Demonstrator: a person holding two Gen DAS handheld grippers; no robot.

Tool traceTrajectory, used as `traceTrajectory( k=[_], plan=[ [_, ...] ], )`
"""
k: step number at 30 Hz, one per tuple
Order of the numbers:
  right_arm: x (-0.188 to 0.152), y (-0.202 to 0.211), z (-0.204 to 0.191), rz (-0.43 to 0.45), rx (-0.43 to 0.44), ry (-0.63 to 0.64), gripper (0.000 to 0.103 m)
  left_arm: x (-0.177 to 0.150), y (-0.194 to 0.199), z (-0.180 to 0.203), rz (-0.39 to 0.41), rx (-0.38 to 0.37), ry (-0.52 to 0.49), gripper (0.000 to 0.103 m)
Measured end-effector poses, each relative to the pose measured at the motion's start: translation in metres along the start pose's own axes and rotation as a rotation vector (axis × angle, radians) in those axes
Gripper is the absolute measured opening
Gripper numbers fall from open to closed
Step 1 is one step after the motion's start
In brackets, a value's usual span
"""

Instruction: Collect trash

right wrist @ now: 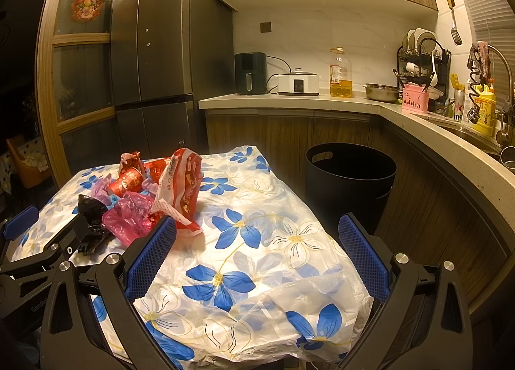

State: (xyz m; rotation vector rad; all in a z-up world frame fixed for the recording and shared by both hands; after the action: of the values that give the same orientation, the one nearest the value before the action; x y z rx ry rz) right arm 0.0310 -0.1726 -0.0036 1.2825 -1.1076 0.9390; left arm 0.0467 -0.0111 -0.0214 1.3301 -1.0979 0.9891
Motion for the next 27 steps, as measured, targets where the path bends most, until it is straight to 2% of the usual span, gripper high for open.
traceTrajectory(
  k=[27],
  plan=[
    [-0.0005,-0.0005,0.0012,0.000,0.001,-0.002,0.098,-0.0010,-0.0003,0.0055,-0.001,-0.003,0.000,0.090]
  ],
)
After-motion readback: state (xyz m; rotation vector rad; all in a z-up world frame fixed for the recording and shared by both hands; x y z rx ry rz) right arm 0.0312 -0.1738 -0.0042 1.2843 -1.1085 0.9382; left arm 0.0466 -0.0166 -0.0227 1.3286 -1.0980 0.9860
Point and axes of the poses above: each gripper's, at about its wrist camera, not at the fingertips, and y roughly against the way its jaws point, z to its right, x to its top, the point moved 5 cm from there along -y, roughly the way its jaws point, and after that the axes turned 9 degrees about z, right-handed, at the moved point
